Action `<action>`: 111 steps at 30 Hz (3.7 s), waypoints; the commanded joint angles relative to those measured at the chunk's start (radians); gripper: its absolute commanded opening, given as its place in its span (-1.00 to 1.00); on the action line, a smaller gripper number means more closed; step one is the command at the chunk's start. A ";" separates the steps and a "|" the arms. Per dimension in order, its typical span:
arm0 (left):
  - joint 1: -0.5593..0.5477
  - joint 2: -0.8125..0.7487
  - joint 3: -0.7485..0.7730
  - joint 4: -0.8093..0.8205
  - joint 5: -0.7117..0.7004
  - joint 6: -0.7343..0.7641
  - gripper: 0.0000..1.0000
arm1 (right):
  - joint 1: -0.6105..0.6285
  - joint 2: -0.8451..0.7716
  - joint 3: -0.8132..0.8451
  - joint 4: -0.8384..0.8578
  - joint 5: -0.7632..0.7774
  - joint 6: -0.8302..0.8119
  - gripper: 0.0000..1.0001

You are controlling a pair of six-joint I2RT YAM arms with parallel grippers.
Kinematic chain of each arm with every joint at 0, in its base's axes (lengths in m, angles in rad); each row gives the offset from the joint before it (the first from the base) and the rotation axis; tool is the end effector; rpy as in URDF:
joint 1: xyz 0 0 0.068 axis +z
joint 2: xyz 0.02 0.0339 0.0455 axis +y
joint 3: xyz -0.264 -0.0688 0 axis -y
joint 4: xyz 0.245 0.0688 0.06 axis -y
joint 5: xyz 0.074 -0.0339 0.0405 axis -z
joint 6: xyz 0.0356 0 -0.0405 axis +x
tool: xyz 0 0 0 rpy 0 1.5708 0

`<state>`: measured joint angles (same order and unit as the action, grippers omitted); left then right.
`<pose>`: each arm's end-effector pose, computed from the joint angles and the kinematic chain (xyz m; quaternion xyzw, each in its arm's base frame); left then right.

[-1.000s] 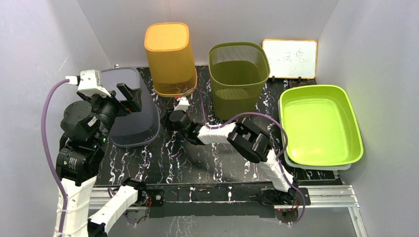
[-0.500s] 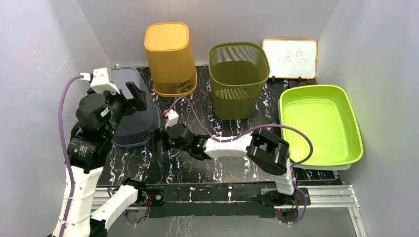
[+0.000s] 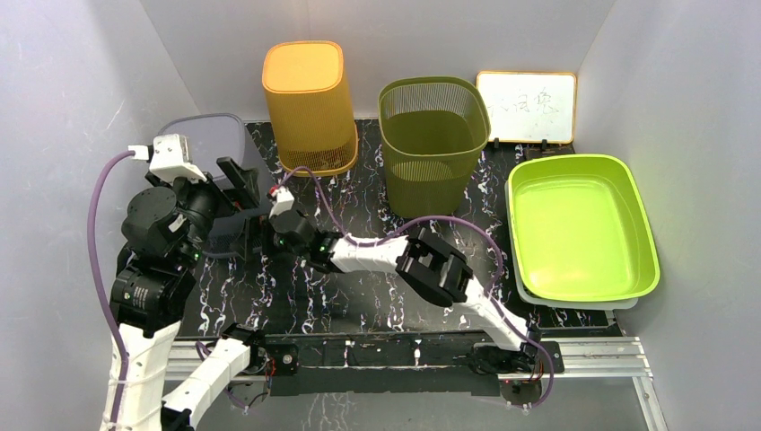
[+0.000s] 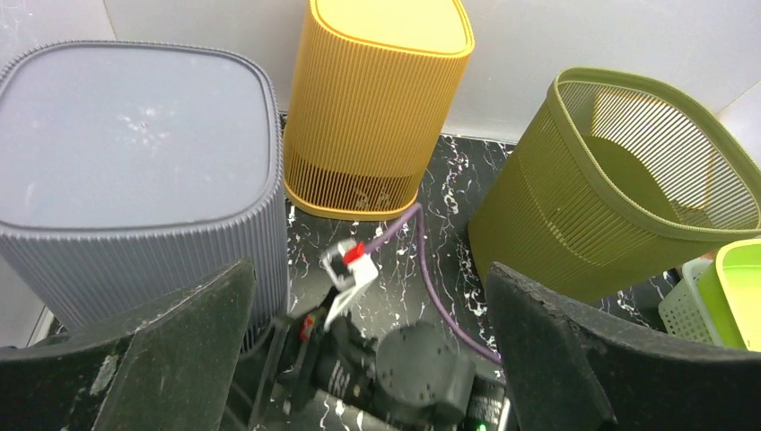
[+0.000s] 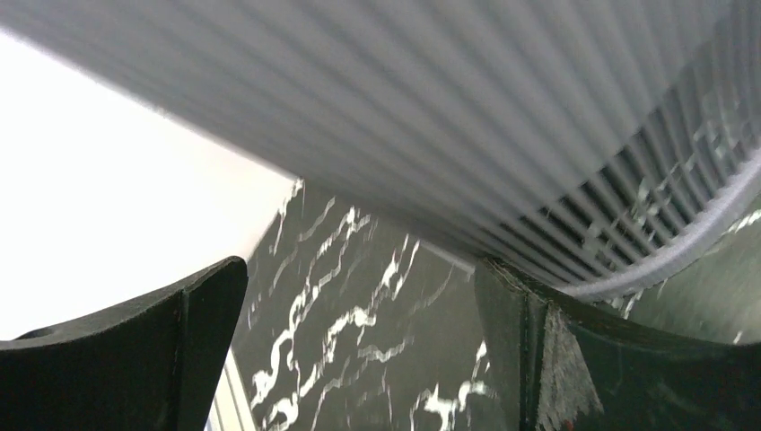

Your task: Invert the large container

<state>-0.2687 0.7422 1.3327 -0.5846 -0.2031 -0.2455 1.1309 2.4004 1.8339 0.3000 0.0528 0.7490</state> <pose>0.1026 -0.0208 0.4788 -0.0638 0.7022 -0.1103 0.7005 0.2399 0.5053 0.1820 -0.1351 0.7831 0.4775 0.3748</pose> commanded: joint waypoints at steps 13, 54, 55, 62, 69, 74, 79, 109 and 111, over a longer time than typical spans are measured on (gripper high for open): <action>-0.004 -0.001 -0.107 0.004 -0.110 -0.045 0.97 | -0.290 0.179 0.332 0.289 -0.050 0.096 0.96; 0.385 0.646 -0.431 0.900 0.017 0.219 0.97 | -0.229 -1.063 -0.536 -0.229 0.118 -0.484 0.96; 0.393 0.685 -0.409 0.916 0.045 0.226 0.97 | -0.230 -1.059 -0.524 -0.247 0.131 -0.497 0.96; 0.436 0.939 -0.229 0.986 0.183 0.300 0.97 | -0.249 -1.051 -0.500 -0.295 0.207 -0.540 0.96; 0.445 1.034 -0.111 0.966 0.222 0.322 0.97 | -0.270 -1.010 -0.464 -0.336 0.265 -0.592 0.95; 0.445 0.992 -0.117 0.926 0.206 0.307 0.97 | -0.307 -0.965 -0.356 -0.412 0.272 -0.643 0.96; 0.446 0.888 -0.116 0.755 0.214 0.242 0.97 | -0.376 -0.865 -0.116 -0.577 0.269 -0.663 0.96; 0.442 0.147 -0.253 0.114 0.494 0.064 0.97 | -0.475 -0.725 -0.085 -0.862 0.123 -0.566 -0.69; 0.443 0.140 -0.231 0.099 0.490 0.064 0.97 | -0.475 -0.731 -0.079 -0.869 0.132 -0.564 -1.00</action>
<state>0.1730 0.9142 1.0618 -0.4294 0.2771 -0.1883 0.6552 1.7031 1.7500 -0.5716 0.1528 0.1745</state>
